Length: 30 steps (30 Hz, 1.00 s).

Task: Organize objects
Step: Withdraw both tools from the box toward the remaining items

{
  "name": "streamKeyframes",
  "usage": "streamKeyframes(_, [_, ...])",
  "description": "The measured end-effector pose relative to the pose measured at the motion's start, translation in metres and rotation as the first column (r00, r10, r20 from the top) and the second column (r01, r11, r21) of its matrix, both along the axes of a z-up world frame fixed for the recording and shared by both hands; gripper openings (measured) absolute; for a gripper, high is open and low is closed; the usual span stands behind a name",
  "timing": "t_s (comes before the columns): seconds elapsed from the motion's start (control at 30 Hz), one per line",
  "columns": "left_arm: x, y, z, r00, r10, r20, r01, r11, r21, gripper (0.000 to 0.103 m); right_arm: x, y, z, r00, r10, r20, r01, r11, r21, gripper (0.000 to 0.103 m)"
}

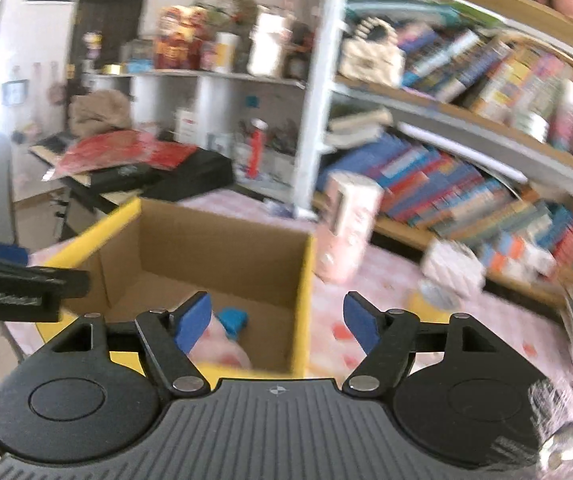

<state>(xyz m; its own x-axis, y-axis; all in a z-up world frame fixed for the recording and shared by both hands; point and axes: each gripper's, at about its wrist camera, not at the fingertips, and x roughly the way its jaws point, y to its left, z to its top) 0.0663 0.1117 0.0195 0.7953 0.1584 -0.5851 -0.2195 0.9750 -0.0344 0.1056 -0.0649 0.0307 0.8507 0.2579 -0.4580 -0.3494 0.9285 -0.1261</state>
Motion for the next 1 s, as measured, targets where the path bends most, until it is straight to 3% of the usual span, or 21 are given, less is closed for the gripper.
streamKeyframes(0.27, [-0.036,-0.006,-0.018,0.998,-0.017,-0.066,0.017,1.000,-0.009,0.083,-0.041,-0.021,-0.025,0.979,-0.144,-0.142,0.145,0.989,-0.001,0.074])
streamKeyframes(0.7, [-0.064,-0.025,-0.029,0.989,-0.105,-0.108,0.104,0.994,-0.012,0.085,-0.087,-0.029,-0.037,0.966,-0.178,-0.189,0.179,0.984,-0.014,0.082])
streamKeyframes(1.0, [-0.070,-0.051,-0.040,0.966,-0.210,-0.150,0.208,0.978,-0.027,0.085,-0.110,-0.051,-0.048,0.937,-0.259,-0.236,0.258,0.965,-0.035,0.085])
